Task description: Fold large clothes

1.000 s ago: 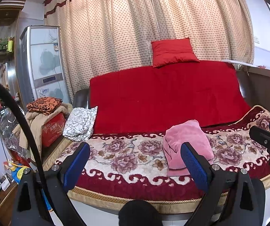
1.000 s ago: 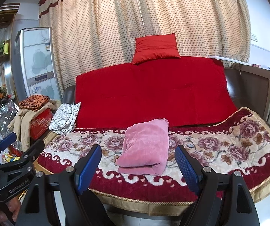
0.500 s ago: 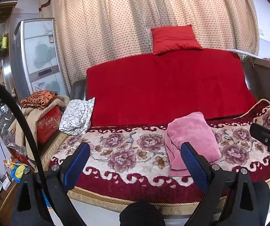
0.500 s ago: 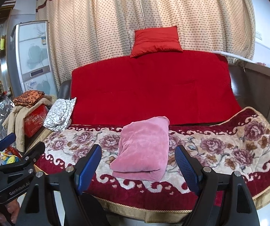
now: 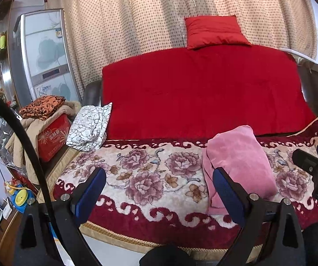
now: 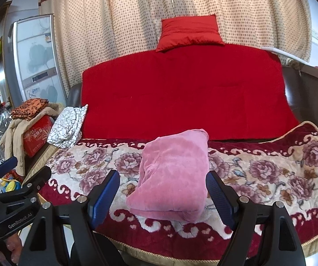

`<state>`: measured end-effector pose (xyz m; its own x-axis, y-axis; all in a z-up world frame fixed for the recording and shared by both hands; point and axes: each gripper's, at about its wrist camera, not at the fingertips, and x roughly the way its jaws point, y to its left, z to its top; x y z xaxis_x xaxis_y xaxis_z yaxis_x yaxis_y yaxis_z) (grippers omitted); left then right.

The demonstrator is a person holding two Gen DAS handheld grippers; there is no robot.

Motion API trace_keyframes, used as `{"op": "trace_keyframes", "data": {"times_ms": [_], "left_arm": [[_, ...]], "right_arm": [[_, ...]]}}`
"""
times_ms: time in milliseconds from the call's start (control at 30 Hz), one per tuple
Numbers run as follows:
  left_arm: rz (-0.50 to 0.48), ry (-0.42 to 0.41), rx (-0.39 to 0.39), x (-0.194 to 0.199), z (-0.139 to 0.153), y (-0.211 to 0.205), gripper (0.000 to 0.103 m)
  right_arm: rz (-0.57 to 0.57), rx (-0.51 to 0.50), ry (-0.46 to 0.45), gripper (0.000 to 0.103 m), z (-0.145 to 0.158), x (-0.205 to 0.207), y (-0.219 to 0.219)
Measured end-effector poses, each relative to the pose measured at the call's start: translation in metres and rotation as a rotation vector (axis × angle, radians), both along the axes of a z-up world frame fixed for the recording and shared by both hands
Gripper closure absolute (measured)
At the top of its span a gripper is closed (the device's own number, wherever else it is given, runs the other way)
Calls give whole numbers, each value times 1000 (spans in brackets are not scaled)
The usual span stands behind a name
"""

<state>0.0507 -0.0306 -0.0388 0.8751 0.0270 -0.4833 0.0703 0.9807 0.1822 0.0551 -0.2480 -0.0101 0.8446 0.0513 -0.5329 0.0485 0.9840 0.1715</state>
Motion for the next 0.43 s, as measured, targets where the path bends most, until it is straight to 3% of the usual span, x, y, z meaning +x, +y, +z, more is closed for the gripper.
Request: {"op": "trace_keyframes", "data": {"times_ms": [333,433], "left_arm": [[-35,30,-11,44,-14,-12,6],[-60,63,-36,73,-25,-10,6]], "right_arm": [[10,18,45,21,-20,48,-5],[-5,22,46,21,-25,58,-12]]}}
